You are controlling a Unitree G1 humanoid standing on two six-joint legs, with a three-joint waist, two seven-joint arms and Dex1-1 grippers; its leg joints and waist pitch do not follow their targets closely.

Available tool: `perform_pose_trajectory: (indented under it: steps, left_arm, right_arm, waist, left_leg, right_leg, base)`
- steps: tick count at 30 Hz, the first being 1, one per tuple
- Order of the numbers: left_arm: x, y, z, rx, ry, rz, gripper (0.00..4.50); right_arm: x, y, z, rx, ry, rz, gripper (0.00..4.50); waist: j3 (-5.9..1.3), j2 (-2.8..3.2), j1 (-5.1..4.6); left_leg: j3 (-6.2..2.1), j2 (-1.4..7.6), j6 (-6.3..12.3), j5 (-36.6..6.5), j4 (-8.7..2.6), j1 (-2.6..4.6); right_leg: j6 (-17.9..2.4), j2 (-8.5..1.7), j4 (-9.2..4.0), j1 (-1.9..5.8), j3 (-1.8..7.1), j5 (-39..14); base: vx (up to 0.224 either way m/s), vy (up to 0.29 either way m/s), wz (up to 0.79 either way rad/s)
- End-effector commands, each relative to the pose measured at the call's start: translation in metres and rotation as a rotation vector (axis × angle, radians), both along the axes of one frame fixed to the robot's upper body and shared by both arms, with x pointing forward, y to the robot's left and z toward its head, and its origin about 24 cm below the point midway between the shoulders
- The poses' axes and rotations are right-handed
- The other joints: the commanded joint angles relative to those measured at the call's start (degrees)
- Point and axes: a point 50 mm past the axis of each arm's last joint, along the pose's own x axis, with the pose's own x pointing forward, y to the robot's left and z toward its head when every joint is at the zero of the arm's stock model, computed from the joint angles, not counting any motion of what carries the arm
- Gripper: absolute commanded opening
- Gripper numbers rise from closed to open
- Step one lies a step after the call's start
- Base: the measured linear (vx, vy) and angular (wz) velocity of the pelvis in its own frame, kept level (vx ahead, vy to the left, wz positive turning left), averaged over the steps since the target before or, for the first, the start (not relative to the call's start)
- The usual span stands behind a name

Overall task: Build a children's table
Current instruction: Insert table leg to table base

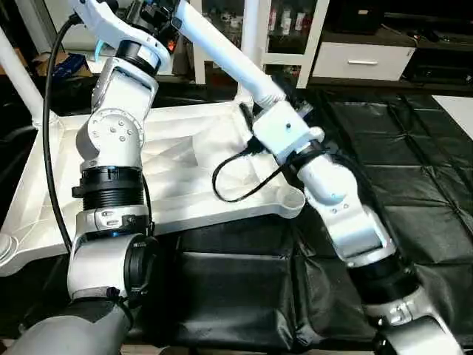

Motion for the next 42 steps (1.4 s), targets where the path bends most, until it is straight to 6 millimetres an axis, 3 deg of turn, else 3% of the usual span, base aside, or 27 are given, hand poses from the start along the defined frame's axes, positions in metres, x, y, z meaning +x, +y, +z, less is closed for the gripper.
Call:
perform_pose_trajectory:
  steps: [1, 5, 9, 16, 25, 29, 31, 33, 35, 37, 38, 41, 42]
  left_arm:
    - [-0.003, -0.004, 0.010, 0.011, -0.032, -0.012, 1.70]
    - [-0.001, -0.006, 0.010, -0.026, 0.003, -0.009, 1.70]
    - [0.006, 0.002, 0.007, -0.197, 0.128, 0.038, 1.70]
    - [0.009, 0.012, 0.007, -0.381, 0.181, 0.060, 1.70]
    - [0.007, 0.009, 0.007, -0.356, 0.178, 0.041, 1.70]
    - [0.006, 0.007, 0.009, -0.350, 0.178, 0.037, 1.70]
    - [0.005, 0.006, 0.009, -0.346, 0.177, 0.035, 1.70]
    - [0.004, 0.004, 0.012, -0.300, 0.152, 0.039, 1.70]
    - [0.004, 0.004, 0.012, -0.300, 0.152, 0.039, 1.70]
    - [0.002, 0.004, 0.013, -0.272, 0.137, 0.048, 1.70]
    - [0.002, 0.004, 0.013, -0.272, 0.137, 0.048, 1.70]
    - [-0.001, 0.004, 0.014, -0.232, 0.117, 0.059, 1.70]
    - [-0.003, 0.003, 0.015, -0.200, 0.092, 0.058, 1.70]
  right_arm:
    - [0.007, -0.010, 0.006, 0.007, 0.009, -0.022, 3.22]
    - [0.013, -0.013, 0.012, -0.020, 0.004, -0.026, 3.22]
    - [0.010, -0.008, 0.015, -0.011, -0.020, -0.009, 3.22]
    - [-0.008, 0.015, -0.005, -0.064, 0.037, 0.186, 3.22]
    - [-0.010, 0.009, -0.021, -0.108, 0.079, 0.166, 3.22]
    - [-0.009, 0.006, -0.022, -0.112, 0.075, 0.154, 3.22]
    - [-0.009, 0.005, -0.021, -0.110, 0.075, 0.156, 3.22]
    - [-0.008, 0.005, -0.021, -0.113, 0.073, 0.155, 3.22]
    - [-0.008, 0.005, -0.021, -0.113, 0.073, 0.154, 3.22]
    - [-0.007, 0.005, -0.020, -0.115, 0.067, 0.153, 3.22]
    - [-0.007, 0.005, -0.020, -0.115, 0.067, 0.153, 3.22]
    - [-0.007, 0.005, -0.019, -0.117, 0.059, 0.160, 3.22]
    - [-0.007, 0.006, -0.019, -0.116, 0.056, 0.165, 3.22]
  waist:
    - [-5.09, 0.70, -0.11]
    - [-5.24, 0.48, -0.03]
    - [-5.30, 0.34, -0.06]
    - [-5.20, 0.35, -0.02]
    - [-5.13, 0.23, 0.12]
    - [-5.16, -0.09, 0.06]
    - [-5.18, 0.03, 0.08]
    - [-5.17, -0.45, 0.05]
    - [-5.17, -0.20, 0.17]
    - [-5.15, -0.63, 0.13]
    - [-5.10, -0.46, 0.18]
    - [-5.03, -1.16, 0.15]
    - [-5.01, -0.87, 0.15]
  left_leg:
    - [-1.40, 1.84, -0.95, -11.57, -4.38, 2.26]
    - [-1.40, 1.84, -0.03, -9.53, -4.23, 2.00]
    - [-1.40, 1.78, 0.36, -9.43, -4.08, 1.95]
    - [-1.43, 1.88, 1.38, -10.30, -4.10, 1.95]
    - [-1.52, 1.96, 0.36, -11.08, -4.24, 1.96]
    - [-1.49, 1.91, 0.72, -10.62, -4.15, 1.84]
    - [-1.51, 1.96, 1.07, -9.96, -4.09, 1.80]
    - [-1.44, 2.01, 1.50, -9.66, -4.09, 1.80]
    - [-1.47, 2.02, 1.60, -9.43, -4.07, 1.81]
    - [-1.43, 2.04, 1.70, -9.46, -4.09, 1.80]
    - [-1.45, 2.05, 1.58, -9.55, -4.09, 1.80]
    - [-1.42, 2.12, 1.50, -9.80, -4.13, 1.79]
    - [-1.46, 2.14, 1.30, -9.95, -4.18, 1.86]
  right_leg:
    - [-11.76, -2.00, -3.10, 3.16, 1.25, -6.91]
    - [-12.48, -2.11, -2.84, 3.47, 1.23, -4.65]
    - [-13.21, -2.07, -2.84, 3.60, 1.16, -4.46]
    - [-12.72, -2.03, -3.11, 3.42, 1.06, -6.10]
    - [-12.09, -2.12, -3.14, 3.35, 1.09, -7.53]
    - [-11.82, -2.18, -3.16, 3.40, 1.12, -7.78]
    - [-12.12, -2.21, -3.08, 3.42, 1.12, -7.13]
    - [-12.16, -2.17, -3.13, 3.38, 1.10, -7.14]
    - [-12.25, -2.24, -3.04, 3.37, 1.13, -7.08]
    - [-12.05, -2.22, -3.09, 3.37, 1.12, -7.62]
    - [-12.03, -2.27, -3.11, 3.35, 1.14, -7.96]
    - [-11.58, -2.31, -3.16, 3.32, 1.13, -8.90]
    - [-11.17, -2.27, -3.21, 3.17, 1.13, -9.48]
  base:
    - [0.000, 0.000, 0.00]
    - [0.000, 0.000, 0.00]
    - [0.000, 0.000, 0.00]
    - [0.000, 0.000, 0.00]
    - [0.000, 0.000, 0.00]
    - [0.000, 0.000, 0.00]
    - [0.000, 0.000, 0.00]
    - [0.000, 0.000, 0.00]
    - [0.000, 0.000, 0.00]
    - [0.000, 0.000, 0.00]
    - [0.000, 0.000, 0.00]
    - [0.000, 0.000, 0.00]
    - [0.000, 0.000, 0.00]
